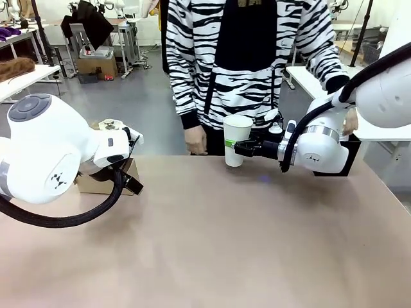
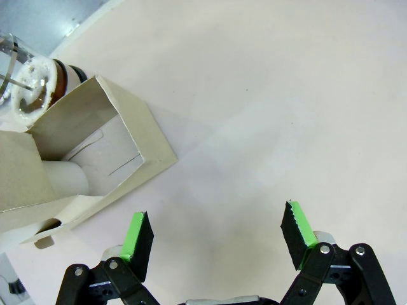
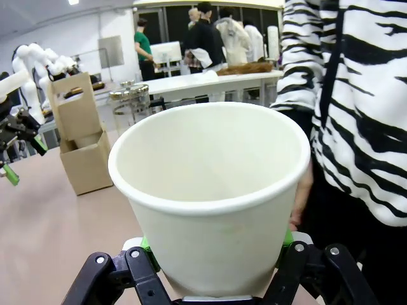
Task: Pour a drink into a cup and package it in a carrier.
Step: When a person places the Paper Cup Lid on the 600 ml Paper Cup , lift the 600 ml Paper Cup.
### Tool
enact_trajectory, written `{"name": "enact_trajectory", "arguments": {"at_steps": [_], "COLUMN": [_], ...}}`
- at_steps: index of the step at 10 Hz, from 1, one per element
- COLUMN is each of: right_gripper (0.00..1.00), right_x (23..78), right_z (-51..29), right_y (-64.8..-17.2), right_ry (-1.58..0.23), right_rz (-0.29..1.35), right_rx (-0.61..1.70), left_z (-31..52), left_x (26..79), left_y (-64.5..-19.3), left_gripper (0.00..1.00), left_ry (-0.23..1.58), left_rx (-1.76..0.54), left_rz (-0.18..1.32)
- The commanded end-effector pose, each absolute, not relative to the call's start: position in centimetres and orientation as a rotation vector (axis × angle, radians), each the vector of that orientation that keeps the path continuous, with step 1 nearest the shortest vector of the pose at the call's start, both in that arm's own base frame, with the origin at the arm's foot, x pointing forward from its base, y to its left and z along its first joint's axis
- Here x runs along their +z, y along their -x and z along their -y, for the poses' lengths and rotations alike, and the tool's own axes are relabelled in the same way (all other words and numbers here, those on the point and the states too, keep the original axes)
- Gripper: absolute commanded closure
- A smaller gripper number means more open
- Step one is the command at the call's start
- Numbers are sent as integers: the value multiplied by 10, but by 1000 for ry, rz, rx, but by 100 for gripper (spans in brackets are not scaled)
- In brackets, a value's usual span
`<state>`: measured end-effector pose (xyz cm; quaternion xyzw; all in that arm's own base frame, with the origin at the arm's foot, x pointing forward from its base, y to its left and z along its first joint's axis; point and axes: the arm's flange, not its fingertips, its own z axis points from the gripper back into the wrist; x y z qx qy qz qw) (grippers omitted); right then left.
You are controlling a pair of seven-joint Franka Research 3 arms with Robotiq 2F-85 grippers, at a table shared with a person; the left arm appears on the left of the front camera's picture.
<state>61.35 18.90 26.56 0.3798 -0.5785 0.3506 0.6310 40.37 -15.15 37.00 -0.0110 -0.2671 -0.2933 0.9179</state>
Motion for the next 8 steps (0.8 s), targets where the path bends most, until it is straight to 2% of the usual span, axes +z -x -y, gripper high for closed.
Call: {"name": "enact_trajectory", "arguments": {"at_steps": [1, 8], "right_gripper": [24, 24], "right_x": [270, 270], "right_z": [-189, -189], "right_y": [-610, -610], "right_ry": [-873, -873], "right_rz": [1330, 1330], "right_rx": [798, 798], "left_z": [152, 152], "left_x": [370, 370], "left_y": [-403, -403], "left_gripper": [0, 0], "left_ry": [25, 25], "left_rx": [-604, -604], "left_rz": [550, 550]}}
